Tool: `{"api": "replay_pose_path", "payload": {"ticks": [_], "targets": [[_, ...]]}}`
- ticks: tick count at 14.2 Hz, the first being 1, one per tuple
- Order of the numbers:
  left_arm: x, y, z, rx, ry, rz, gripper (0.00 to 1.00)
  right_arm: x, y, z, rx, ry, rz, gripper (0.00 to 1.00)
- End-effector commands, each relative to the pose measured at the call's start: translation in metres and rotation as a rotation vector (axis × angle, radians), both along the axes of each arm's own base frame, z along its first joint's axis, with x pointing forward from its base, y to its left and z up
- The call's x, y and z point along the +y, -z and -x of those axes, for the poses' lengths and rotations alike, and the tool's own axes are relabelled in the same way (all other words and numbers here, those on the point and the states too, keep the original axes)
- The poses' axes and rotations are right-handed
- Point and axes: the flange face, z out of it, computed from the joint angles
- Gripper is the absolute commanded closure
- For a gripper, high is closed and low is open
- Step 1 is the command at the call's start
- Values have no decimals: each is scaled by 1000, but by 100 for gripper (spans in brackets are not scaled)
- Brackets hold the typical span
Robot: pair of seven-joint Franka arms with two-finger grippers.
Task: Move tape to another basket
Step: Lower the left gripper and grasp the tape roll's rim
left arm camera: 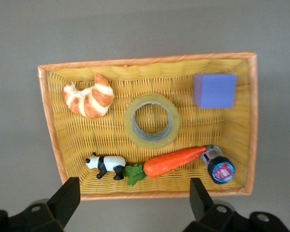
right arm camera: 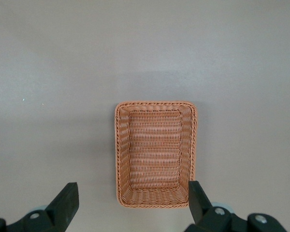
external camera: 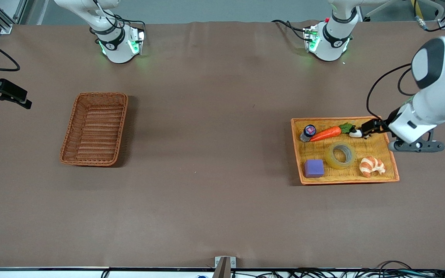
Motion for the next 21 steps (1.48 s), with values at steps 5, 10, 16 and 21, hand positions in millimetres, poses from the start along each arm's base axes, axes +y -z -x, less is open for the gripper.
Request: {"api": "replay_pose_path", "payload": {"ticks": [5, 10, 16, 21], "targets": [[22, 117, -12, -4, -17, 7, 0, -3, -4, 0, 2, -4, -10, 0], [22, 177, 2, 14, -34, 13, 0, -3, -4, 0, 2, -4, -10, 0], [27, 213, -1, 25, -43, 19, 0, -3, -4, 0, 2, -4, -10, 0], [26, 230, -2, 19, -31, 17, 47, -3, -4, 0, 2, -4, -10, 0]]}}
